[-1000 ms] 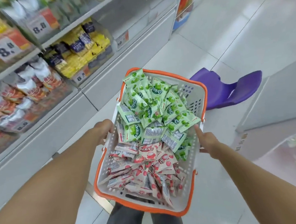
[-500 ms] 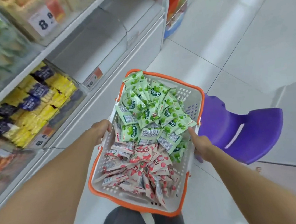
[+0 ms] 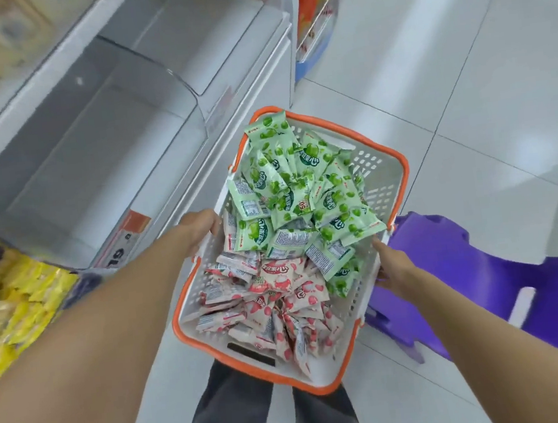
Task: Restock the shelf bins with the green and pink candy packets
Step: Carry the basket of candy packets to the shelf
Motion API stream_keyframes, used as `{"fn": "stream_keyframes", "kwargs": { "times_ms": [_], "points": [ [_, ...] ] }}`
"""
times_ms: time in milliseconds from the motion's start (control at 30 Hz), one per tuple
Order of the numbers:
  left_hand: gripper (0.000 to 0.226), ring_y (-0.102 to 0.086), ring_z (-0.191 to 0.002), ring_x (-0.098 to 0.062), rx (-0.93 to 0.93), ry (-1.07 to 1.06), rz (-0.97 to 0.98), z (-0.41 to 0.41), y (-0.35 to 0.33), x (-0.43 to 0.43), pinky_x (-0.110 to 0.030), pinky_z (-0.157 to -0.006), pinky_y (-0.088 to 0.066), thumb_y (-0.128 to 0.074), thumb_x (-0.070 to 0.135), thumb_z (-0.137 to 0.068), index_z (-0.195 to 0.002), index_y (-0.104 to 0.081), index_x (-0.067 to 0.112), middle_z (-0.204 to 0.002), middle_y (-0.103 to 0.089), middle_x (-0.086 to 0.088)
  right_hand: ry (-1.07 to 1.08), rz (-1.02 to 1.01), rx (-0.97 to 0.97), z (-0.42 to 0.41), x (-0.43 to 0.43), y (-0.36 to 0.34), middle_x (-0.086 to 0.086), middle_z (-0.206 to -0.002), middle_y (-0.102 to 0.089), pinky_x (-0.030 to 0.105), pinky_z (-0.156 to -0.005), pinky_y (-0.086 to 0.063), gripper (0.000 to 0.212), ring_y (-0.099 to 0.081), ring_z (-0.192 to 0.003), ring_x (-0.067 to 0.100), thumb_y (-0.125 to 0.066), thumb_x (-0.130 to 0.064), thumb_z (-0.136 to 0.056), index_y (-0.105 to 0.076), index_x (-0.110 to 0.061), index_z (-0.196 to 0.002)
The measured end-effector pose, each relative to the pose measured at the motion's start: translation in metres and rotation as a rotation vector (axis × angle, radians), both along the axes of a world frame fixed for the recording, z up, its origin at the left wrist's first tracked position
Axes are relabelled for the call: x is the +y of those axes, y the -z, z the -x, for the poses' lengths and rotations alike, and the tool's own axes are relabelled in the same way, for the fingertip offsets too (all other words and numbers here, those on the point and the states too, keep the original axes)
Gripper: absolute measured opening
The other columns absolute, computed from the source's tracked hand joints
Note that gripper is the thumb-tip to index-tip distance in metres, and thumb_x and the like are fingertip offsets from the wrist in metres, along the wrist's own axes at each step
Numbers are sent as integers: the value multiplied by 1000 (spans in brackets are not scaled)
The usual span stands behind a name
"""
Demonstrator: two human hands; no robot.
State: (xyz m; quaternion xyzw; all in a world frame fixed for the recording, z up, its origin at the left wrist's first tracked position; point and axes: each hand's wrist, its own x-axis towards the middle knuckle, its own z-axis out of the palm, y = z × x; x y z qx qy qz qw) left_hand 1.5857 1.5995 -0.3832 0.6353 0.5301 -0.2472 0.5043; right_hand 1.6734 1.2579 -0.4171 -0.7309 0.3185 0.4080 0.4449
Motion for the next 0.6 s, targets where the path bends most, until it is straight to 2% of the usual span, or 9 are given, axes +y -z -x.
{"fn": "stream_keyframes", "kwargs": {
  "times_ms": [100, 167, 233, 300, 367, 433, 500, 567, 600],
  "points": [
    [31, -43, -126, -36, -26, 50, -1, -32, 38, 11, -41, -89, -43, -54, 9, -58, -89, -54, 4, -149, -39, -15, 70, -13, 10, -15, 13, 39, 8, -98, -55, 42, -88, -45, 43, -50, -95, 29, -45, -32, -102, -46, -2, -133],
    [13, -46, -117, -34, -56, 61, -14, -48, 68, 16, -41, -91, -44, -51, 9, -68, -81, -48, 9, -146, -39, -21, 109, -18, 31, -21, 21, 59, 6, -85, -51, 38, -84, -41, 27, -51, -81, 24, -43, -20, -101, -48, -5, -123],
    [20, -45, -123, -37, -34, 72, 20, -61, 92, 22, -44, -92, -46, -51, 15, -66, -85, -48, 10, -143, -41, -22, 139, -40, 53, -25, 27, 78, 8, -82, -52, 35, -83, -40, 13, -50, -74, 20, -41, -14, -101, -45, -6, -110],
    [23, -51, -109, -33, -27, 88, 115, -73, 110, 26, -35, -76, -44, -48, 19, -69, -90, -45, 9, -121, -50, -19, 157, -76, 66, -27, 32, 97, 8, -85, -56, 36, -78, -42, 15, -53, -76, 21, -41, -12, -100, -47, -7, -112],
    [10, -47, -90, -27, -9, 81, 153, -82, 123, 26, -32, -75, -39, -42, 16, -78, -86, -39, 11, -104, -48, -14, 155, -110, 103, -29, 36, 115, 10, -91, -60, 33, -73, -44, 22, -56, -80, 22, -41, -10, -99, -50, -6, -118],
    [6, -45, -102, -30, 3, 67, 117, -88, 134, 25, -37, -88, -35, -42, 15, -80, -84, -38, 12, -116, -43, -13, 151, -128, 134, -29, 39, 128, 11, -98, -63, 31, -72, -45, 26, -58, -86, 23, -42, -7, -96, -50, -5, -121],
    [12, -34, -129, -34, 19, 25, 108, -91, 141, 28, -42, -97, -30, -47, 14, -77, -86, -40, 10, -135, -34, -12, 107, -115, 154, -30, 42, 137, 14, -120, -61, 32, -83, -46, 38, -57, -105, 26, -46, -7, -91, -47, -5, -130],
    [39, -25, -141, -33, 32, 7, 106, -92, 134, 24, -46, -107, -28, -53, 16, -75, -111, -44, 4, -152, -26, -13, 16, -85, 182, -31, 47, 132, 12, -146, -44, 36, -101, -41, 53, -44, -130, 28, -51, -12, -91, -38, -8, -142],
    [45, -30, -139, -34, 26, 23, 46, -89, 126, 18, -46, -106, -31, -54, 15, -80, -122, -43, 4, -151, -30, -14, -53, -55, 180, -31, 52, 123, 10, -151, -37, 38, -108, -37, 55, -37, -137, 27, -53, -14, -94, -34, -9, -145]
  ]
}}
